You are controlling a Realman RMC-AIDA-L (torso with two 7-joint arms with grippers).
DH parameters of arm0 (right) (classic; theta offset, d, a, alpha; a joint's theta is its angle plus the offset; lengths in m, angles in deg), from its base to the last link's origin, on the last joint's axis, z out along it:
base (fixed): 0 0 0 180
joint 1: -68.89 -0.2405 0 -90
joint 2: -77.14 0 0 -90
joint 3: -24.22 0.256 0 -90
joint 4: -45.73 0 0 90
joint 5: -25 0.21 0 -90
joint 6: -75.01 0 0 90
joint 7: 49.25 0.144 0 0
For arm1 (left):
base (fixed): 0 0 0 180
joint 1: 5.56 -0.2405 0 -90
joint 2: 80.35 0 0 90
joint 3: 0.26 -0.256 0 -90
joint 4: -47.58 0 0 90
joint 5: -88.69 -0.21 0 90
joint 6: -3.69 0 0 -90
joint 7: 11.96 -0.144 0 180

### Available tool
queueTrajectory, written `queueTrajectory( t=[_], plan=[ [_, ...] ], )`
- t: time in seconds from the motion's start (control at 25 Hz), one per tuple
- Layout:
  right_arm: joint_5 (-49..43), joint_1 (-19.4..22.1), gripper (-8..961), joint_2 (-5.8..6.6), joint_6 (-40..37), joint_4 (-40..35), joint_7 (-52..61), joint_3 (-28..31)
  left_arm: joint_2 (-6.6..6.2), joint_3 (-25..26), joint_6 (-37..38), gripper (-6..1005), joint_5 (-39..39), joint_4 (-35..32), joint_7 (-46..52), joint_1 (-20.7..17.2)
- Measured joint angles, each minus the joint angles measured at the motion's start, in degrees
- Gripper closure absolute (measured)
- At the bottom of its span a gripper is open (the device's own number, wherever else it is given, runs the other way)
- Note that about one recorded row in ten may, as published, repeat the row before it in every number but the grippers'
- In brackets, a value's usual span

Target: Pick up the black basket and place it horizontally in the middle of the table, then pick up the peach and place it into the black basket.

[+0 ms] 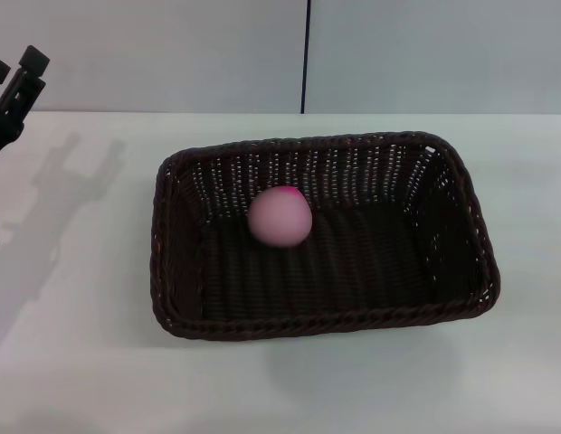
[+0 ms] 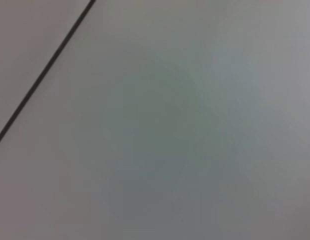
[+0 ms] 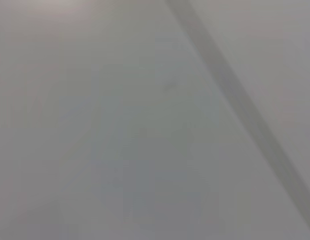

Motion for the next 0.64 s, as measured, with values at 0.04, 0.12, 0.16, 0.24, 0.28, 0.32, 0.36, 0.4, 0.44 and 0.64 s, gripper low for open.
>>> queueTrajectory(
  t=[0.04,0.12,0.16,0.24,0.28,0.32,0.36,0.4,0.44,0.64],
  plan=[
    [0.1,0.3,489,-0.04,0.1,0.4,-0.1,1.7,0.00,0.0,0.1,188,0.1,-0.1,0.0,-0.1],
    [0.2,0.7,488,-0.08,0.2,1.1,-0.1,4.2,0.00,0.0,0.2,188,0.3,-0.1,0.0,-0.2],
    [0.2,1.1,488,-0.08,0.2,1.2,-0.2,5.2,0.00,0.0,0.2,188,0.6,-0.2,0.0,-0.3],
    [0.3,1.2,488,-0.07,0.2,1.2,-0.2,5.5,0.00,0.0,0.3,188,0.9,-0.2,0.0,-0.3],
    [0.3,1.2,488,-0.07,0.2,1.3,-0.3,5.6,0.00,0.0,0.4,188,1.1,-0.1,0.0,-0.4],
    [0.3,1.3,488,-0.07,0.2,1.3,-0.3,5.7,0.00,0.0,0.6,188,1.3,-0.1,0.0,-0.4],
    [0.3,1.3,488,-0.06,0.4,1.5,-0.3,5.8,0.00,0.0,0.8,188,1.4,0.0,-0.1,-0.4],
    [0.3,1.3,488,-0.06,0.4,1.5,-0.3,5.8,0.00,0.0,0.8,188,1.4,0.0,-0.1,-0.4],
    [0.3,1.3,488,-0.06,0.6,1.6,-0.3,5.8,0.01,0.0,0.8,188,1.4,0.1,-0.1,-0.5],
    [0.3,0.9,488,-0.06,1.9,1.9,-0.4,5.7,0.00,0.0,1.0,188,1.4,0.1,0.0,-0.5]
  ],
)
